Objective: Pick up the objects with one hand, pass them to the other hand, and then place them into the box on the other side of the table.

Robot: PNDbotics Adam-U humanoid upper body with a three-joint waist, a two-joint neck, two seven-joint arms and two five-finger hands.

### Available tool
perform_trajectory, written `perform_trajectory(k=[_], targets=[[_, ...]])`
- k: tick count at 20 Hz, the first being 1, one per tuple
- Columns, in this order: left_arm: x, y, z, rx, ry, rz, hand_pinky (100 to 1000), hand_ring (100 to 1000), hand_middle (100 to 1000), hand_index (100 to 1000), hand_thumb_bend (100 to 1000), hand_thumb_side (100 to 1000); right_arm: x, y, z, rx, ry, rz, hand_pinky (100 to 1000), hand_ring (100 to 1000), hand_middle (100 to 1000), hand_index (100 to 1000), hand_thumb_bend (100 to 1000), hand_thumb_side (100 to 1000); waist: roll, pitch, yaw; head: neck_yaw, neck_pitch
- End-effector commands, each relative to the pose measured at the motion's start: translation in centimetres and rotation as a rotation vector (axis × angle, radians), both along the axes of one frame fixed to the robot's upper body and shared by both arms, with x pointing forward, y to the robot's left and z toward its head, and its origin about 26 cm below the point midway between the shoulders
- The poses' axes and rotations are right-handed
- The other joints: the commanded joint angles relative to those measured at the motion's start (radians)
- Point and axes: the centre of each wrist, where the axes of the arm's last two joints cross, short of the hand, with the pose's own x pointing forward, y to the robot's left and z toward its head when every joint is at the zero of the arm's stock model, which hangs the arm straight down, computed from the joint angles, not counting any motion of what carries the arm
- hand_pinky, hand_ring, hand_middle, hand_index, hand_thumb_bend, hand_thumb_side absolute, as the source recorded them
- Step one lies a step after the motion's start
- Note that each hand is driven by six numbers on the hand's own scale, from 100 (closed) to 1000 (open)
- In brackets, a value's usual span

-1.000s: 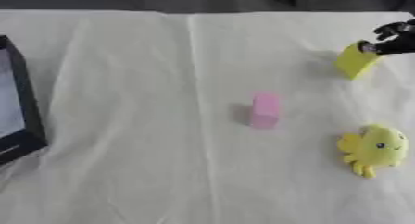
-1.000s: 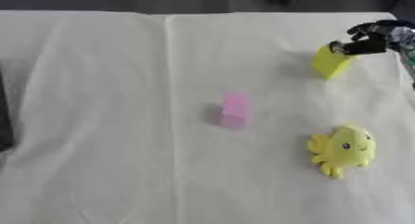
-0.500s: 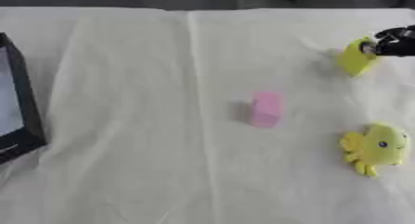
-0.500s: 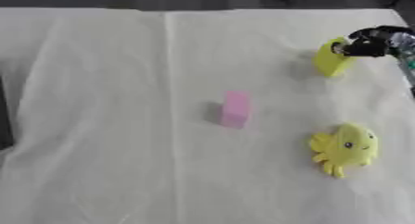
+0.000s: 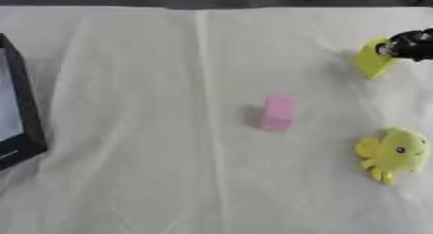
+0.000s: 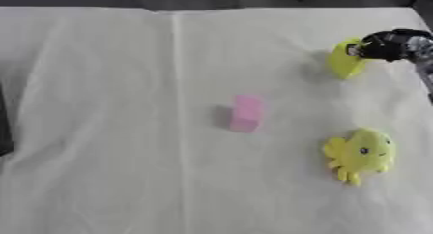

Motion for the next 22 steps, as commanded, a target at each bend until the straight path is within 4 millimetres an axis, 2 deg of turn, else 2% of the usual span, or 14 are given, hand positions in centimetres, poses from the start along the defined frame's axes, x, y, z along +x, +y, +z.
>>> perform_trajectory(k=[1,9,16,22], targets=[[-0.29,0.13,0.72,0.015,-0.022,0.000,857,770,767,800,134,864,-0.68,-0.67,1.57,-0.011,-0.034,-0.011,936,913,941,1000,154,807,-0.002,-0.019,-0.002,-0.001,-0.007],[-0.29,0.09,0.71,0.013,-0.022,-0.002,857,771,765,798,136,865,-0.72,-0.82,1.01,-0.035,-0.020,-0.029,945,917,940,1000,188,721,-0.004,-0.015,0.001,-0.003,-0.009],[-0.30,0.08,0.64,0.011,-0.019,-0.002,858,771,763,797,136,865,-0.64,-0.59,0.87,-0.037,-0.018,-0.017,945,916,940,1000,183,736,-0.005,-0.014,0.002,-0.003,-0.006],[-0.31,0.05,0.62,0.008,-0.020,-0.001,858,770,761,797,137,866,-0.65,-0.55,0.60,-0.063,-0.010,-0.025,952,922,938,1000,205,702,-0.007,-0.011,0.005,-0.005,-0.010]])
